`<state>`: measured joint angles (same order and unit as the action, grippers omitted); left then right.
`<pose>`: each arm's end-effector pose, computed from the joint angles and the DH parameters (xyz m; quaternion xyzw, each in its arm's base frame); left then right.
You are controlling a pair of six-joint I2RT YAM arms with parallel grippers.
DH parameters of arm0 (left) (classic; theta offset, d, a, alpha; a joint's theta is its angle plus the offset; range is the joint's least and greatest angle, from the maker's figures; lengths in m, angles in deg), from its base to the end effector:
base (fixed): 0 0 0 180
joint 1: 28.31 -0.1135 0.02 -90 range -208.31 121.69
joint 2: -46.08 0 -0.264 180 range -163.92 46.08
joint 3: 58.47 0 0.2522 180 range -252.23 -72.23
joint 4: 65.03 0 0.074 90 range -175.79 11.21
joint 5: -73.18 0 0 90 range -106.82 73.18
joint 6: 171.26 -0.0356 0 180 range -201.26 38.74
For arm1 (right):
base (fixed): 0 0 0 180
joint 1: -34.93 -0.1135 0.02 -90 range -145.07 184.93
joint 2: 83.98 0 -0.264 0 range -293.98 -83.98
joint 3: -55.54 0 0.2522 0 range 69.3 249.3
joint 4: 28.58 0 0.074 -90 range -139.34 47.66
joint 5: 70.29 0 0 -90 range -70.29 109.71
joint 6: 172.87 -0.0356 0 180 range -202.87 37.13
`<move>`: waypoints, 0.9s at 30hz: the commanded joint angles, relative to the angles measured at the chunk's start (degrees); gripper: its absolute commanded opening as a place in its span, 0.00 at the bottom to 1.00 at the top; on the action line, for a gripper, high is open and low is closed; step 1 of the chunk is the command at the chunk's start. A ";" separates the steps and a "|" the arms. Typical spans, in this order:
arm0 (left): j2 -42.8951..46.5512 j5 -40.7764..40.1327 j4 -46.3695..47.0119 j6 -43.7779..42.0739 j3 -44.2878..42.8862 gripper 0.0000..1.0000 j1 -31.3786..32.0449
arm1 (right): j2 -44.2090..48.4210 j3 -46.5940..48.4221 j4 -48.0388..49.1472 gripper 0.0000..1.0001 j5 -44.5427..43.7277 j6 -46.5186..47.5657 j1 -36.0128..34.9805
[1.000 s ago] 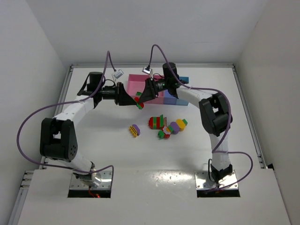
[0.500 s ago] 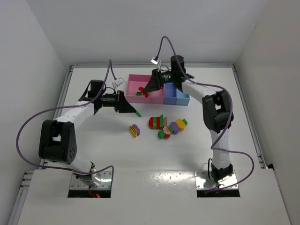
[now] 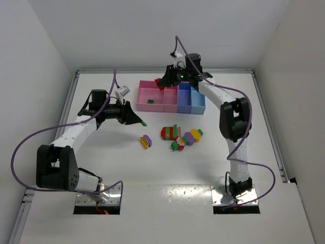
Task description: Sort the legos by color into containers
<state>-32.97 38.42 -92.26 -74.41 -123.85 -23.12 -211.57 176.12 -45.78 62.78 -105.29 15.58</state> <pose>0.2824 -0.0550 0.2514 0.1809 0.8086 -0.4580 0.3219 0.4850 0.1961 0.2509 -0.1784 0.7861 0.4681 0.3621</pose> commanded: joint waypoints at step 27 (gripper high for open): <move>-5.15 -22.09 9.07 2.29 -12.01 0.04 2.18 | 3.30 -3.72 -9.39 0.79 -18.99 10.99 1.86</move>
<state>-36.42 22.90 -88.09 -73.36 -131.26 -22.44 -211.55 172.10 -56.21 45.69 -94.64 17.32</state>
